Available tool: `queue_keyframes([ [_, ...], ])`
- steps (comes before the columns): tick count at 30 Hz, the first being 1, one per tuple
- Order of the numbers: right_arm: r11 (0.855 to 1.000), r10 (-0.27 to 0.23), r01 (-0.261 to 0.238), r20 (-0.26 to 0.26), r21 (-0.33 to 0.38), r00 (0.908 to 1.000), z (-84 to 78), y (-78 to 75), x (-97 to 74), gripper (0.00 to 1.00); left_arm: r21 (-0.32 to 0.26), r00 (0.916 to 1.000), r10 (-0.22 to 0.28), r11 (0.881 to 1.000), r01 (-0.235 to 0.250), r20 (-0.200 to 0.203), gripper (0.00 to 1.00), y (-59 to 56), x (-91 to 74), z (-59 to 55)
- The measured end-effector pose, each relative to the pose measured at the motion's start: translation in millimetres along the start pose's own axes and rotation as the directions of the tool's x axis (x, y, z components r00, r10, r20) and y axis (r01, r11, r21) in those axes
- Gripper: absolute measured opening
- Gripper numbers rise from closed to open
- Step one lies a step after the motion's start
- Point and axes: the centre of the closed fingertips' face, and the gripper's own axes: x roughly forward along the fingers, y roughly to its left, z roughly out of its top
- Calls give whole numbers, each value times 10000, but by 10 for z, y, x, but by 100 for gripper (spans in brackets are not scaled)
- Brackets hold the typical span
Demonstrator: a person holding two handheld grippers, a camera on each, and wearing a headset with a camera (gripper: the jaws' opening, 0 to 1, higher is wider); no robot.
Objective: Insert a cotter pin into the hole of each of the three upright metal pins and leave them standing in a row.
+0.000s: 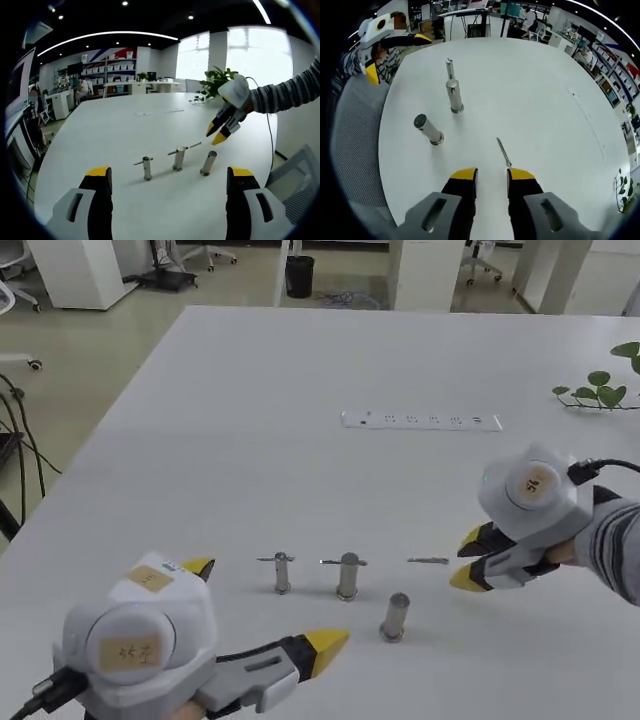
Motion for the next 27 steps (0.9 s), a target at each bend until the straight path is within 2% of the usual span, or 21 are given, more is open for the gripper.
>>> queue_keyframes([
  [7,9977,500,-505,-107,-456,9987,50,-61,130,15,-43,10000,-37,10000,37,-70,93,2,12,-30],
  [11,9960,816,-821,-165,-359,9965,60,-75,207,11,-22,9999,-113,9999,113,-69,92,-10,22,-28],
  [15,9951,803,-825,-402,-552,9960,48,-109,255,9,-49,9999,-132,9999,132,-79,92,-5,33,-25],
  [21,9921,1074,-1107,-581,-584,9925,27,-101,301,7,-42,9998,-163,9999,163,-76,91,-2,41,-17],
  [27,9917,994,-1056,-838,-729,9915,-12,-118,321,1,-10,9998,-177,9998,177,-92,90,-2,30,-21],
])
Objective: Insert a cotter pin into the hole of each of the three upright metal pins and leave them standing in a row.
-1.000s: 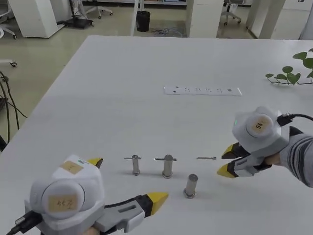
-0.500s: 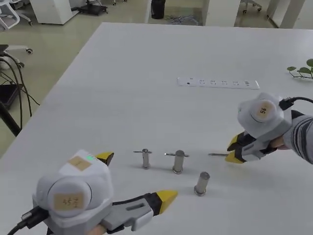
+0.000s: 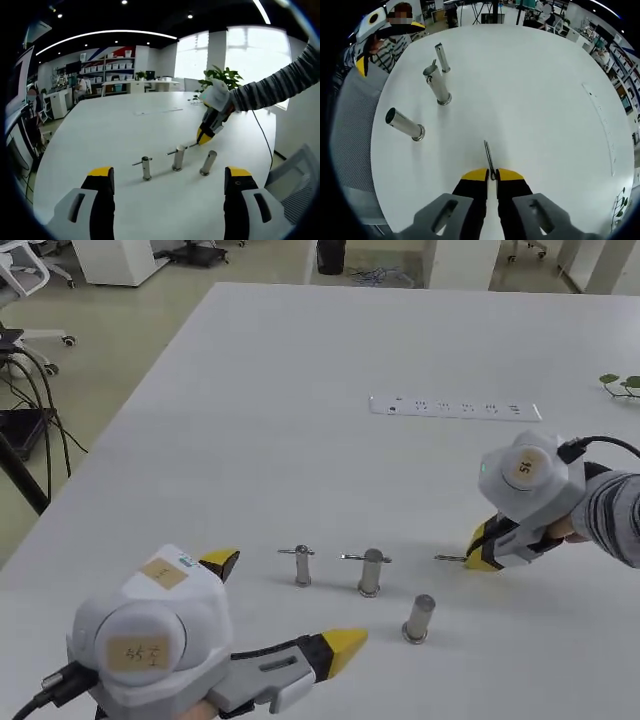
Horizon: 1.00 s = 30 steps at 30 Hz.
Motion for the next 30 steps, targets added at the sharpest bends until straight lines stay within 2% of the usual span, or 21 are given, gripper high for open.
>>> queue_keyframes([
  [6,10000,-6,5,-63,-74,10000,-5,-8,4,0,-2,9999,-52,10000,52,-111,89,7,-7,-27],
  [8,9986,29,-34,-103,-522,9999,2,21,-5,0,-25,9996,-239,9997,238,-136,89,-9,-6,-26],
  [10,9981,-115,105,-164,-601,9998,-6,34,-9,0,43,9994,-324,9995,324,-83,88,-15,-10,-7],
  [17,9948,-579,598,248,-831,9980,42,30,-133,0,56,9988,-496,9988,496,-20,85,-21,-14,32],
  [22,9880,-1032,1090,574,-1091,9930,112,57,-261,0,142,9976,-699,9975,699,-6,81,-50,-4,58],
  [27,9763,-1318,1479,1083,-1580,9853,251,174,-371,0,-1,9945,-1043,9945,1043,-18,74,-109,6,72],
  [30,9667,-1321,1573,1324,-2020,9823,323,280,-426,0,85,9929,-1188,9929,1188,-48,69,-144,14,87],
])
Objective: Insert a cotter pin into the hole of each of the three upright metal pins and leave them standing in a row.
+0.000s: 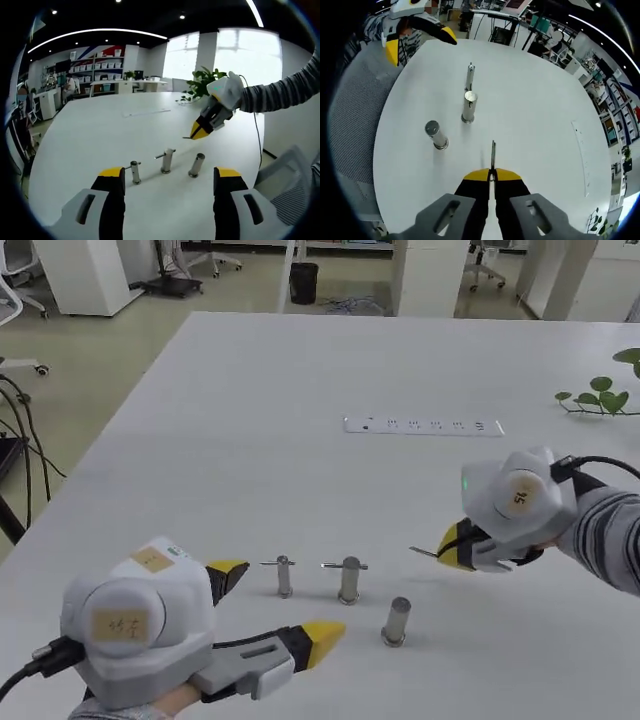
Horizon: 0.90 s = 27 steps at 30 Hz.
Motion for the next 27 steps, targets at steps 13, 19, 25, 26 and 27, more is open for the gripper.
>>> queue_keyframes([
  [13,9843,-105,255,864,-1744,9962,506,355,-187,0,-51,9969,-771,9970,770,-142,53,-173,105,49],
  [19,9748,123,131,1122,-2228,9936,674,535,-208,0,-156,9931,-1152,9933,1149,-201,45,-277,138,49],
  [25,9671,287,90,1442,-2541,9891,841,701,-214,0,-398,9897,-1419,9892,1410,-208,37,-347,158,57],
  [26,9654,294,104,1484,-2605,9885,857,715,-214,0,-418,9891,-1461,9885,1452,-189,35,-359,161,60],
  [27,9629,301,121,1520,-2695,9879,879,733,-218,0,-422,9877,-1559,9870,1552,-142,34,-383,164,69],
])
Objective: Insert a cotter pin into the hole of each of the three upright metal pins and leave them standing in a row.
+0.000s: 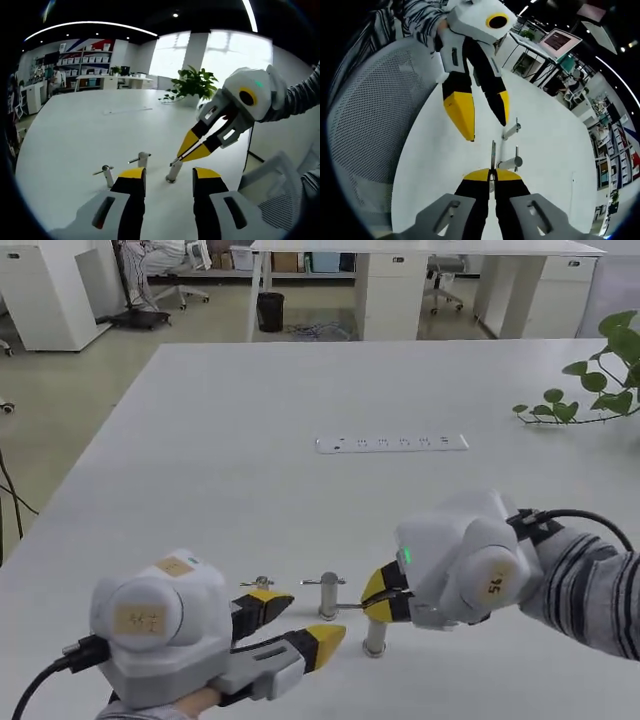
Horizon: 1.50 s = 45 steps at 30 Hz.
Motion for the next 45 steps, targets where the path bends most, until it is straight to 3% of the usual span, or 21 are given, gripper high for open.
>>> queue_keyframes([
  [6,9998,-79,84,217,-194,9997,110,9,-19,0,-223,9998,-191,9996,191,4,26,-61,15,-7],
  [18,9992,-173,191,484,-363,9987,223,13,-64,0,-1425,9965,-490,9881,582,674,10,-103,19,79],
  [31,9989,-294,315,608,-335,9977,280,-1,-62,0,-1742,9950,-628,9818,755,774,0,-113,11,85],
  [39,9995,-297,305,626,-125,9976,263,-2,-40,0,-798,9945,-803,9931,857,679,0,-125,11,87],
  [45,9997,-93,81,516,232,9986,184,19,-14,1,-55,9917,-1149,9933,1155,585,0,-172,7,87],
])
